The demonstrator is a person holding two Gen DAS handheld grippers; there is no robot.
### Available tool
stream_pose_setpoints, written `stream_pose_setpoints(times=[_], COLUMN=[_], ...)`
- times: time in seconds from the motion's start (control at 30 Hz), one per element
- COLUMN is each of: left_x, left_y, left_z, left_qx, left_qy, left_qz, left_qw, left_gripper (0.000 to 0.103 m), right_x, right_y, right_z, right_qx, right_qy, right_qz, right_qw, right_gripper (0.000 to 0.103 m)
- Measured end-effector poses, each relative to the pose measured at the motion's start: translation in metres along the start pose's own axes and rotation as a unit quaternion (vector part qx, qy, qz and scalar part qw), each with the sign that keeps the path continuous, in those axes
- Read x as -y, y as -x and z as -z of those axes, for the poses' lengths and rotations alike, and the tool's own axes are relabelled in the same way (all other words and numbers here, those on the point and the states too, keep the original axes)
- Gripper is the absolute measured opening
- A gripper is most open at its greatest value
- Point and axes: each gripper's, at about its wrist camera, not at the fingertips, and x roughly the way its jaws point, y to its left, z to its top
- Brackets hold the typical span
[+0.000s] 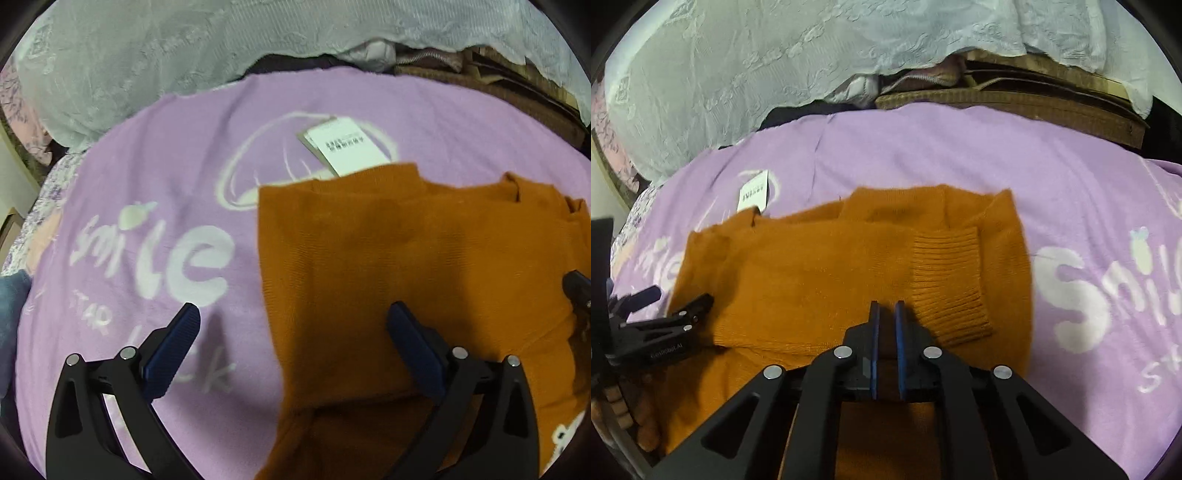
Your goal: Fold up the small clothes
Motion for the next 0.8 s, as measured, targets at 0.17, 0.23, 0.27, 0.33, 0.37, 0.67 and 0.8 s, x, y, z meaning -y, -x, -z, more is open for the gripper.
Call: stream_pose_setpoints(times=[0.17,0.23,0.27,0.33,0.37,0.67,0.8], left_x=[0.000,0.006,0.000,-0.011,-0.016,-0.038,-0.034], left_y=[0.021,-0.002,0.000,0.010,0.015,0.044,0.061], left_z=[0.016,0.024,0.026,0.027,0.030,0.095,0.121], left_qx=[0.019,-0.021,-0.017,-0.028,-0.029,-0.051,-0.047], left_qy=[-0.006,-0.014,0.005,0.017,0.023,0.023,0.001], left_qz=[0.020,0.012,0.022,0.049,0.063,0.100,0.119], left_qw=[0.9996,0.9996,0.9996,0.9982,0.9973,0.9934,0.9918], left_gripper=[0.098,0.099,0.099,0.099,0.099,0.099,0.098], right_x=[-0.007,-0.005,-0.005,-0.002,0.000,0.049,0.066], right_y=[0.002,-0.003,0.001,0.019,0.027,0.086,0.100], right_z=[0.017,0.023,0.022,0.024,0.029,0.085,0.106], right_qx=[-0.024,-0.029,-0.029,-0.013,-0.007,0.006,-0.001], right_qy=[0.017,0.017,0.015,0.006,0.005,-0.031,-0.053], right_qz=[-0.009,-0.005,-0.003,-0.011,-0.014,0.004,-0.002], right_qw=[1.000,0.999,0.999,1.000,1.000,0.999,0.999], right_gripper=[0.022,0.022,0.022,0.023,0.024,0.034,0.039])
